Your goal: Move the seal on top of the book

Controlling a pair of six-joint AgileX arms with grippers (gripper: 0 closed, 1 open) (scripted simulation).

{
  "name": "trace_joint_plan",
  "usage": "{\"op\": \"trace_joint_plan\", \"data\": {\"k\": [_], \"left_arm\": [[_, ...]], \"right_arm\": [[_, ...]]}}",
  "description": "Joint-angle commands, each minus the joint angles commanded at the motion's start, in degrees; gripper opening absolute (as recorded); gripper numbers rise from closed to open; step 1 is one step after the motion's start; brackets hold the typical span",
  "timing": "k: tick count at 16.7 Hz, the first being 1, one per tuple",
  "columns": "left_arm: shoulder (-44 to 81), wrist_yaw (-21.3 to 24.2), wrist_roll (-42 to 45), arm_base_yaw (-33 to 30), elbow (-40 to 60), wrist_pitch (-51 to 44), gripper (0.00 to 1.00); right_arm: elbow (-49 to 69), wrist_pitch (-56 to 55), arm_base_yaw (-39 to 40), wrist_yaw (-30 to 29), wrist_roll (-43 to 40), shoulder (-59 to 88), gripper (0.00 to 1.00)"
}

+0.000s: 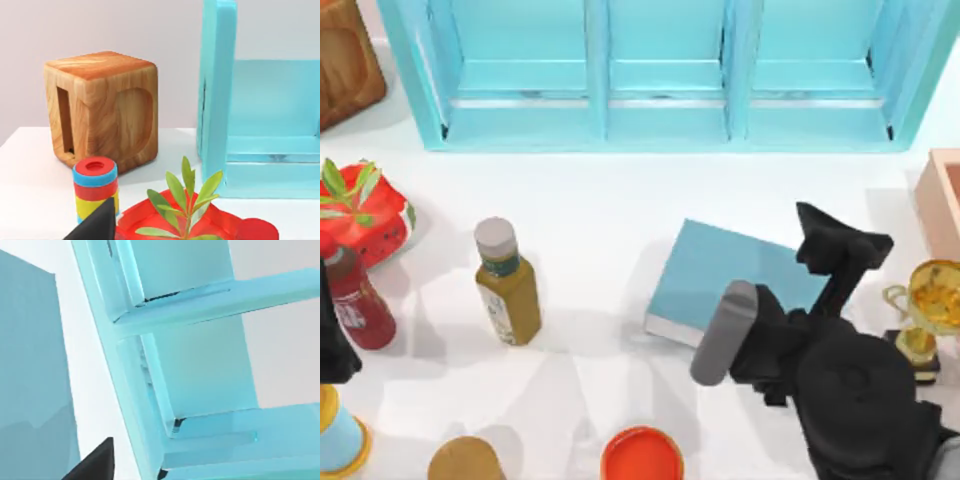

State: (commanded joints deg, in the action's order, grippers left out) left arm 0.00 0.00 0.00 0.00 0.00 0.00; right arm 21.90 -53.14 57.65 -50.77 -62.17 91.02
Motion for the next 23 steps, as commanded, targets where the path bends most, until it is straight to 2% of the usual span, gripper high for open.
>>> {"op": "trace_joint_plan", "data": {"k": [6, 10, 17, 20, 23], "left_arm": [[0.0, 0.0, 0.0, 0.0, 0.0, 0.0, 1.0], [0.0, 0.0, 0.0, 0.0, 0.0, 0.0, 1.0], [0.0, 0.0, 0.0, 0.0, 0.0, 0.0, 1.0], [0.0, 0.0, 0.0, 0.0, 0.0, 0.0, 1.0], [0.0, 0.0, 0.0, 0.0, 0.0, 0.0, 1.0]], "right_arm": [[-4.0, 16.1, 17.6, -10.6, 7.1, -7.5, 1.0], [-6.2, 22.0, 23.5, -11.9, 8.6, -8.8, 1.0], [-4.2, 23.8, 21.8, -11.2, 9.9, -9.2, 1.0], [2.7, 30.8, 15.6, -8.6, 14.6, -10.3, 1.0], [14.5, 43.0, 4.8, -3.4, 21.3, -10.3, 1.0]]}}
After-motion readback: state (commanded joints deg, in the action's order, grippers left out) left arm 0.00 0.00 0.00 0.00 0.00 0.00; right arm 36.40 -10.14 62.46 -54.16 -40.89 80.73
